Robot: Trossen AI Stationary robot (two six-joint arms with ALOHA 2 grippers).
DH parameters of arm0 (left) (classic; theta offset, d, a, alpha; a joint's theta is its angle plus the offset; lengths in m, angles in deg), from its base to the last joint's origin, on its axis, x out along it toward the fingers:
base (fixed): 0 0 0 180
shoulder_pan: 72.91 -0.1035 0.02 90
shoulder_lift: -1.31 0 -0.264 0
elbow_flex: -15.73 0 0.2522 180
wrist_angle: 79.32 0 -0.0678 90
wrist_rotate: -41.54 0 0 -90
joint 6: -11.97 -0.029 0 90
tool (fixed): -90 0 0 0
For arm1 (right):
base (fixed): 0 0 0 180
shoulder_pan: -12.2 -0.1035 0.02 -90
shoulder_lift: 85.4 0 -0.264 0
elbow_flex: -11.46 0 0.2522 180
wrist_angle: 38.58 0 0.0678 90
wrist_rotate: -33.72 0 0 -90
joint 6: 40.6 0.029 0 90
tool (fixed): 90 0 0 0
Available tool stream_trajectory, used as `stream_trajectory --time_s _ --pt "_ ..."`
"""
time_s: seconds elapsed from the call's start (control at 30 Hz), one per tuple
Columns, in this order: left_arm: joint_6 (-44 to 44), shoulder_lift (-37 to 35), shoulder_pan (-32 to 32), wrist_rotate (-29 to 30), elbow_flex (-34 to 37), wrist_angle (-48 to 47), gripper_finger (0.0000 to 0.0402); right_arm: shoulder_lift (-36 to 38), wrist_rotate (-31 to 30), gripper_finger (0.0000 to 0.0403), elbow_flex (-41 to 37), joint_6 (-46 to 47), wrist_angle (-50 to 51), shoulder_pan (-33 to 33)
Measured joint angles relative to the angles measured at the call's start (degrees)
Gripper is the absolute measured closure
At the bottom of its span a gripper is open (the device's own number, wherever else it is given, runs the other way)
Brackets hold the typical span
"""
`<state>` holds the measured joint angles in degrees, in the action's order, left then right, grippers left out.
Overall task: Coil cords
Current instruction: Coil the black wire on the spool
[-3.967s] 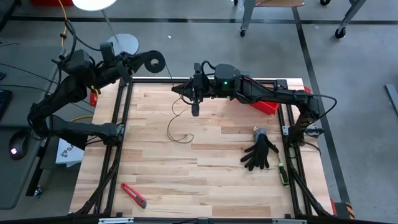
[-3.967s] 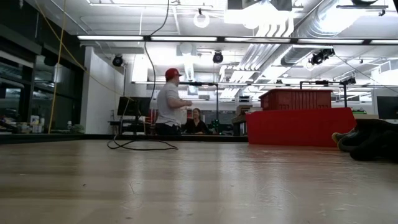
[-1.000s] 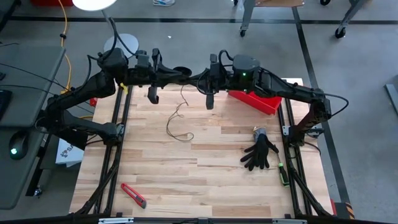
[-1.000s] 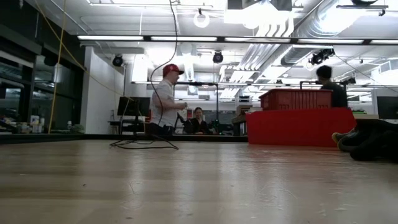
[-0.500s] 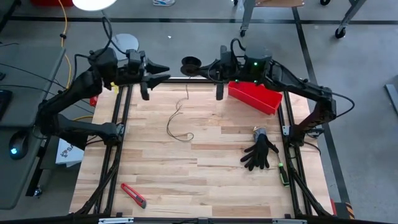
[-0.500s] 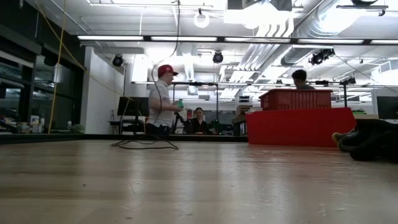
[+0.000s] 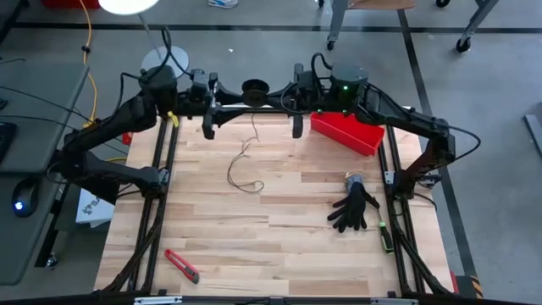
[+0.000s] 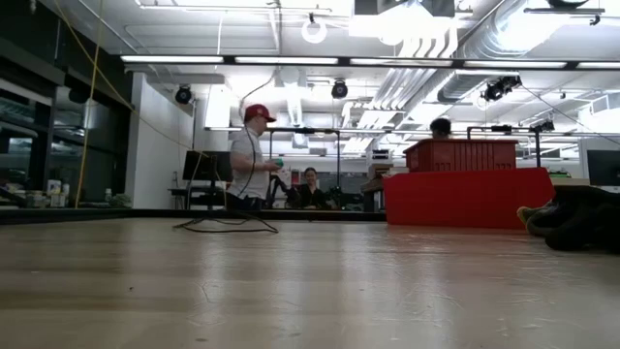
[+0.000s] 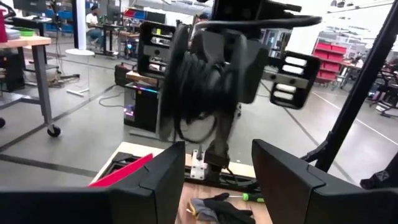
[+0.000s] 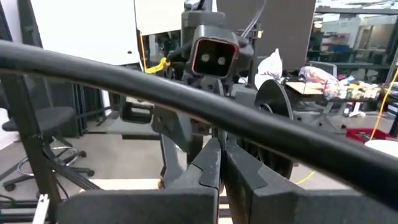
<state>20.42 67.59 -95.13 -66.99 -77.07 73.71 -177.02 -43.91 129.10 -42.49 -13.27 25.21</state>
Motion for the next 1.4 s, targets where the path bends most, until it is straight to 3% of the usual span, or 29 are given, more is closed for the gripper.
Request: stream_trajectory --time_s 0.37,0.87,1.07,1.4 --pt "-1.57 -1.38 -0.18 0.15 0.0 1.18 0.0228 -0.51 0.18 0.0403 -0.02 0.15 0.61 0.01" --pt "-1.2 -0.4 -0.2 0.31 0.0 4.4 0.032 -0.51 0.25 0.0403 -0.02 0.39 0.18 0.13" --pt "-0.92 -0.34 -0.2 0.12 0.0 4.1 0.0393 -0.51 0.24 0.0403 -0.02 0.42 0.18 0.13" --pt "1.92 -0.59 -0.26 0.17 -0.07 3.93 0.04 -0.51 0.22 0.0403 -0.04 0.17 -1.69 0.46"
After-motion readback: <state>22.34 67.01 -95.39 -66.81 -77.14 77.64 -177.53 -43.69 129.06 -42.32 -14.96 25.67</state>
